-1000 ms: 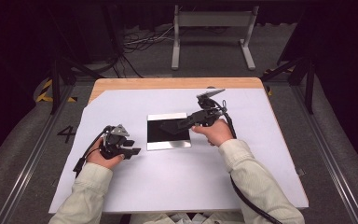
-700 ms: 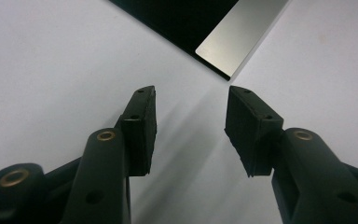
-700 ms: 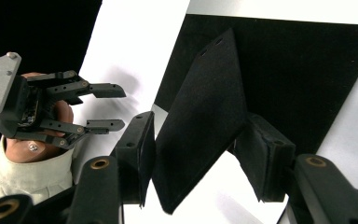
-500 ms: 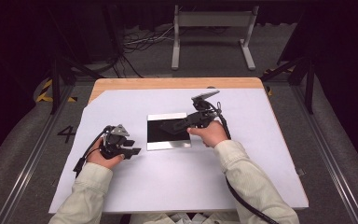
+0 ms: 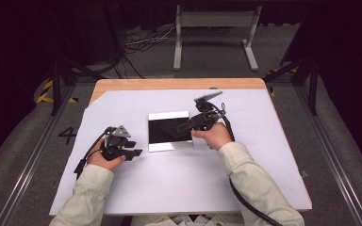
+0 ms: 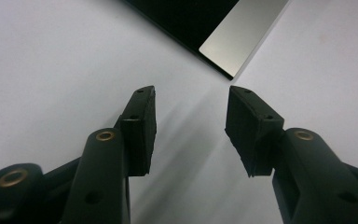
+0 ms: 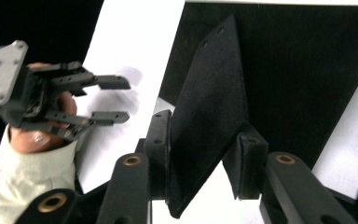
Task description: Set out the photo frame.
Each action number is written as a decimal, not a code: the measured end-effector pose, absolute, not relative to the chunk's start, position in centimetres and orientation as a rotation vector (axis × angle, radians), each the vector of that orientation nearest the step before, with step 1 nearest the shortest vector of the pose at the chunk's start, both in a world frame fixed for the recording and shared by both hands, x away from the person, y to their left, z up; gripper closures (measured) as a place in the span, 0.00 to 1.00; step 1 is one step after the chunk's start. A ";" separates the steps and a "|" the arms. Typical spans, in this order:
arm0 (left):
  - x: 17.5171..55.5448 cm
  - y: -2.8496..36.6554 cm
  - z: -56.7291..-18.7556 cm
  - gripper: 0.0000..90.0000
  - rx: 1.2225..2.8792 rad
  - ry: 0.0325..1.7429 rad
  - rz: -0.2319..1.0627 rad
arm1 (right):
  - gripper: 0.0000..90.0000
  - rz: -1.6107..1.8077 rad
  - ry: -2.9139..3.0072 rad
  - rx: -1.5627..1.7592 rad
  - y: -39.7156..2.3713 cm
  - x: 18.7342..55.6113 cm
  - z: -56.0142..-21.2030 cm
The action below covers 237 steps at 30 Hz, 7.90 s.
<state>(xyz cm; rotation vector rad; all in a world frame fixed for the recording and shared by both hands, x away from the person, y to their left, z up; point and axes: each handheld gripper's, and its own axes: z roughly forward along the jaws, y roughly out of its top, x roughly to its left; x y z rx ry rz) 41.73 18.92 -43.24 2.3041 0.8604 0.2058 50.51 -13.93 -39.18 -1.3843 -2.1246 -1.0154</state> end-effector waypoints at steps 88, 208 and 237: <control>41.4 18.0 -43.2 0.59 2.299 0.829 0.193 | 0.97 -1.466 -2.765 -0.723 -21.8 39.5 -40.5; 42.6 12.1 -43.0 0.91 2.090 0.673 0.388 | 0.97 -1.395 -3.047 -0.922 -27.2 37.1 -38.4; 43.5 10.0 -44.8 1.00 2.116 0.615 0.283 | 1.00 -1.438 -3.016 -0.985 -28.4 37.2 -37.9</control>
